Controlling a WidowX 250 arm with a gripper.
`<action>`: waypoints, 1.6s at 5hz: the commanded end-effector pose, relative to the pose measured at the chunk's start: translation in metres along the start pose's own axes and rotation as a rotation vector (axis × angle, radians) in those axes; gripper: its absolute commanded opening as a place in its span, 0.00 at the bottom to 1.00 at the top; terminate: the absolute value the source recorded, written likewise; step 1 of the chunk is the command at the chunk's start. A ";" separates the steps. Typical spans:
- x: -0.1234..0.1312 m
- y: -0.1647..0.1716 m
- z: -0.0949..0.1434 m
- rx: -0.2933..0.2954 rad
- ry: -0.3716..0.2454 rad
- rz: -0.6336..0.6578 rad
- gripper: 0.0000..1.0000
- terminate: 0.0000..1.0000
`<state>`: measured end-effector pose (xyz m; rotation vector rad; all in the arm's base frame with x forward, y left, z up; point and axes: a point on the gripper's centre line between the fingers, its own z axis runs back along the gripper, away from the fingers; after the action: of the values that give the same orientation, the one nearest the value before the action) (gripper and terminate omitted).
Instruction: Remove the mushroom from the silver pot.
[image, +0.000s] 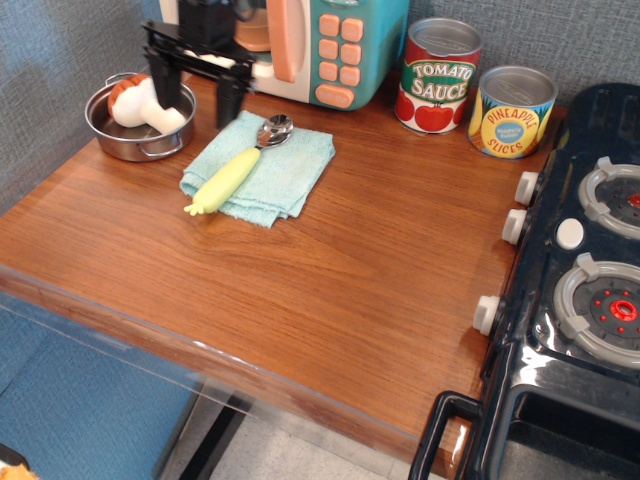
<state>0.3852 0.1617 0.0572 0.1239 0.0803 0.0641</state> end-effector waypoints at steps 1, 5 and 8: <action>0.018 0.066 0.046 0.124 -0.053 0.013 1.00 0.00; 0.017 0.088 0.000 0.110 0.039 0.087 1.00 0.00; 0.008 0.080 0.029 0.138 -0.074 0.076 0.00 0.00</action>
<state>0.3858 0.2350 0.0491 0.2123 0.0944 0.1220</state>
